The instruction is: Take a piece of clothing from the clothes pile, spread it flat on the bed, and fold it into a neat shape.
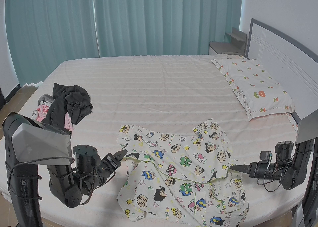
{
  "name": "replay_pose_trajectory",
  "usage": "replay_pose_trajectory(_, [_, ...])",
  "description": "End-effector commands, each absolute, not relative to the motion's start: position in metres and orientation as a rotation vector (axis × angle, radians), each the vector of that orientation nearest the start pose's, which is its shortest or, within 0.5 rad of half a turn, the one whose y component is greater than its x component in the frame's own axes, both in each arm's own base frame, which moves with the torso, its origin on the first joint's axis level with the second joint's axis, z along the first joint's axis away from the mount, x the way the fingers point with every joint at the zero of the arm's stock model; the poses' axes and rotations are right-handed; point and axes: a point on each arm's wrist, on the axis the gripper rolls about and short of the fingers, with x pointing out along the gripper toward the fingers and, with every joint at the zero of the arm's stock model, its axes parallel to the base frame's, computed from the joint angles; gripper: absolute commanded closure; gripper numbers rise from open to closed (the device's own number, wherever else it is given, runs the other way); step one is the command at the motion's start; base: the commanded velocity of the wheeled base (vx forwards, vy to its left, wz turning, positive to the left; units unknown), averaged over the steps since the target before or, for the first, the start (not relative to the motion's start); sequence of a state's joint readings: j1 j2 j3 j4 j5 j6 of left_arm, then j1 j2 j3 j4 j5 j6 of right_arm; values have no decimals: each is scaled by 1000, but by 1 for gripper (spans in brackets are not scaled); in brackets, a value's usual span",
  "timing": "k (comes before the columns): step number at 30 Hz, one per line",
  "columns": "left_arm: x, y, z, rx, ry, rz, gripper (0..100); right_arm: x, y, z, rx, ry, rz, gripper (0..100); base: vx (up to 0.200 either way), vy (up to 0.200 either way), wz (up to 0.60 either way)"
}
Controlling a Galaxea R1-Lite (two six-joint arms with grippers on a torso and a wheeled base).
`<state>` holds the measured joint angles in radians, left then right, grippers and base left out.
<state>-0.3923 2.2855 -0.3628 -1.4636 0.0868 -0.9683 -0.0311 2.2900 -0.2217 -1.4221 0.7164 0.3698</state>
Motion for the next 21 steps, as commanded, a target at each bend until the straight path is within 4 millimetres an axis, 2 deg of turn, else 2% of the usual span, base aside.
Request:
replay_pose_trajectory(1, [277, -113, -12, -830, 561, -54, 0, 258, 9, -28, 588, 753, 543, 0, 0, 0, 0])
replay_pose_trajectory(11, [276, -112, -14, -827, 566, -49, 0, 243, 9, -24, 596, 787, 531, 0, 0, 0, 0])
replay_pose_trajectory(18, [276, -112, -16, -824, 571, -43, 0, 244, 7, -32, 606, 809, 511, 0, 0, 0, 0])
replay_pose_trajectory(21, [276, -112, -16, -824, 573, -42, 0, 251, 5, -39, 604, 801, 494, 0, 0, 0, 0])
